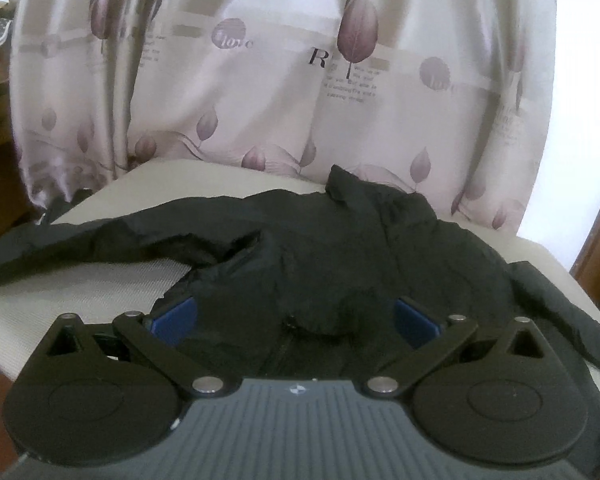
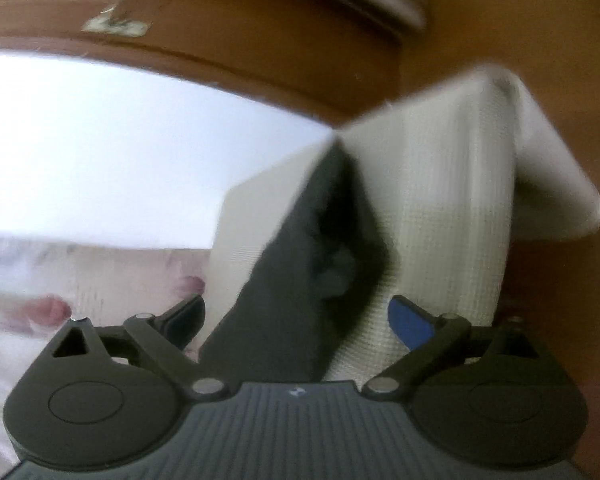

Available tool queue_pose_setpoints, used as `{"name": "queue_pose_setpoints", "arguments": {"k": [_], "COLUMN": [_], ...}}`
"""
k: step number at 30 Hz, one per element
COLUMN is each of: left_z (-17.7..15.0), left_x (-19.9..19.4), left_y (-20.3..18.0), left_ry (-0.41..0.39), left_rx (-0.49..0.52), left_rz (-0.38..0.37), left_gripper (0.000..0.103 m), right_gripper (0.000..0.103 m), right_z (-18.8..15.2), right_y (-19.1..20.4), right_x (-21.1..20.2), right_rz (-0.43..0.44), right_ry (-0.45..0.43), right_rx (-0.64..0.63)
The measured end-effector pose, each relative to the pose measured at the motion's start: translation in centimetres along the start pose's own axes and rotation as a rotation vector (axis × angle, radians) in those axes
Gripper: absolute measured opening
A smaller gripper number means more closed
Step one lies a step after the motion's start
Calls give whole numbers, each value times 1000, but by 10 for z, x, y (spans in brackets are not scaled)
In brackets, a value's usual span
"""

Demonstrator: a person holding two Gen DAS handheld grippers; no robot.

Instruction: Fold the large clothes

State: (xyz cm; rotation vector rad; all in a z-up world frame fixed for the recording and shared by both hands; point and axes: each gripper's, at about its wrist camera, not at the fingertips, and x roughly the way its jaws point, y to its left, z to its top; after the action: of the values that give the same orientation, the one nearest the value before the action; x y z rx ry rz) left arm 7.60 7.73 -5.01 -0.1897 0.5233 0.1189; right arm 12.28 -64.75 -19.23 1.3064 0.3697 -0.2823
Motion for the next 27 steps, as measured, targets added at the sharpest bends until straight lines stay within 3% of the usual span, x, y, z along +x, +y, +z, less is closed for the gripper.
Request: {"name": "queue_pose_setpoints", "arguments": {"k": [3, 8, 11, 13, 15, 17, 21, 23, 25, 27], "left_z": [4, 1, -3, -5, -6, -6, -7, -8, -10, -10], "left_x": [7, 14, 15, 17, 17, 19, 21, 21, 24, 27], "left_y": [-1, -15, -22, -25, -26, -27, -28, -28, -28, -26], "left_ry": [24, 55, 56, 71, 75, 77, 92, 94, 107, 125], "left_rx": [-4, -4, 21, 30, 28, 25, 22, 14, 6, -5], "left_rz": [-8, -34, -34, -36, -39, -42, -45, -49, -48, -56], "left_gripper": [103, 103, 103, 103, 103, 103, 103, 103, 103, 103], "right_gripper": [100, 102, 103, 98, 98, 98, 96, 88, 51, 33], "right_z": [-1, 5, 3, 5, 1, 8, 20, 19, 13, 7], "right_y": [6, -16, -11, -11, 0, 6, -9, -6, -4, -4], "right_x": [-10, 11, 14, 10, -2, 3, 22, 28, 36, 47], "right_rz": [29, 38, 31, 31, 31, 42, 33, 35, 23, -27], "right_ry": [-20, 35, -16, -26, -73, -42, -21, -16, 25, 31], "right_rx": [-84, 42, 30, 40, -15, -70, 20, 13, -19, -43]}}
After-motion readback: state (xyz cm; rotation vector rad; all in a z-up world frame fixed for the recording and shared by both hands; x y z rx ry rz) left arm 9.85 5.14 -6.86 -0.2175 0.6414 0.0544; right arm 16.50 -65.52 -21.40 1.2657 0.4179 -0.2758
